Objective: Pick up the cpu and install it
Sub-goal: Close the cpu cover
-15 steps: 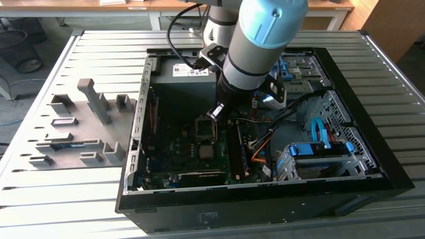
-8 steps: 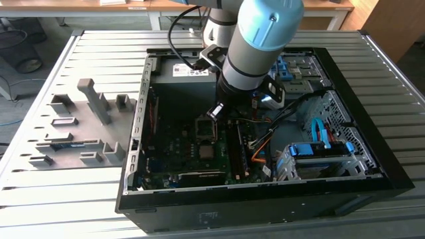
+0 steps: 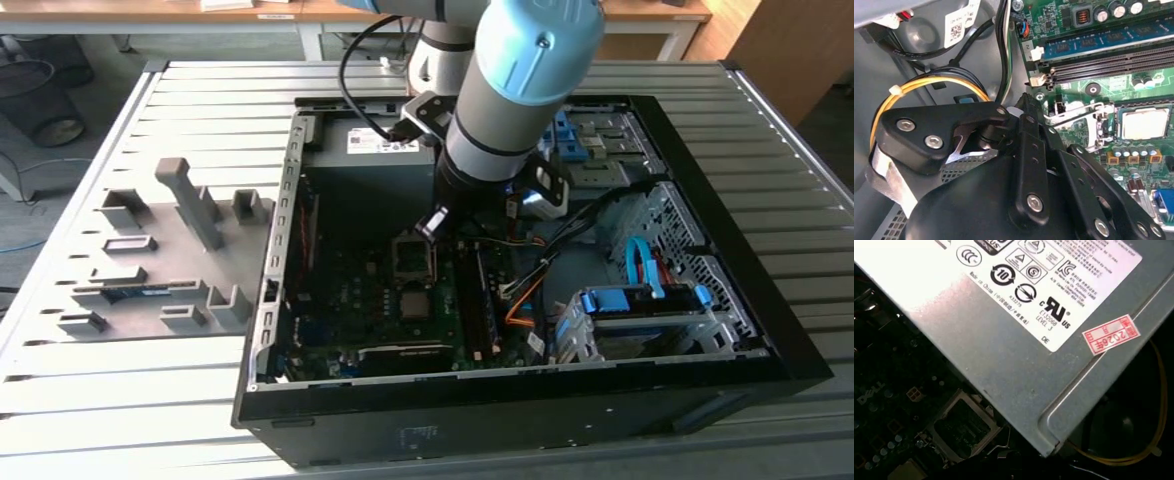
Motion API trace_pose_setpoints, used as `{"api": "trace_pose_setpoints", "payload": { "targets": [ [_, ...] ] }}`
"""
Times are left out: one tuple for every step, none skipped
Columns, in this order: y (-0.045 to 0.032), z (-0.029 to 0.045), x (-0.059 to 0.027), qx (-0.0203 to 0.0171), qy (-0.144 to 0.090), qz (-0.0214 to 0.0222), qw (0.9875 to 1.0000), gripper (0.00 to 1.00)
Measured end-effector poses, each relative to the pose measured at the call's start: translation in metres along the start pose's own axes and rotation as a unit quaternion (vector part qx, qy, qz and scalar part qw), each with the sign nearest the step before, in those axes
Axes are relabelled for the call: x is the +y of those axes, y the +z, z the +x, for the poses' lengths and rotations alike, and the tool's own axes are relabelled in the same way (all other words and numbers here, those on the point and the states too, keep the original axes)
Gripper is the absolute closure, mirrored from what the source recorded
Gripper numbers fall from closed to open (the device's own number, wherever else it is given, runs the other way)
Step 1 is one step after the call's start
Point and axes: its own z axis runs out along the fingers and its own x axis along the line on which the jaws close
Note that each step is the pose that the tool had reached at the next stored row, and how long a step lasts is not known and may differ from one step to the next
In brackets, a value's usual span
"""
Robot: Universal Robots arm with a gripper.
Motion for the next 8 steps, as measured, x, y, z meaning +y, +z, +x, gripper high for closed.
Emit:
{"api": "trace_pose_setpoints", "payload": {
  "targets": [
    [0.0007,0.0000,-0.0001,0.0000,0.000,0.0000,1.0000,0.90],
    [0.0014,0.0001,-0.0003,0.0000,0.000,0.0000,1.0000,0.90],
    [0.0022,0.0001,-0.0004,0.0000,0.000,0.0000,1.0000,0.90],
    [0.0029,0.0003,-0.0005,0.0000,0.000,0.0000,1.0000,0.90],
    [0.0036,0.0004,-0.0005,0.0000,0.000,0.0000,1.0000,0.90],
    [0.0043,0.0006,-0.0005,0.0000,0.000,0.0000,1.0000,0.90],
    [0.0050,0.0008,-0.0004,0.0000,0.000,0.0000,1.0000,0.90],
    [0.0057,0.0010,-0.0003,0.0000,0.000,0.0000,1.0000,0.90]
  ]
}}
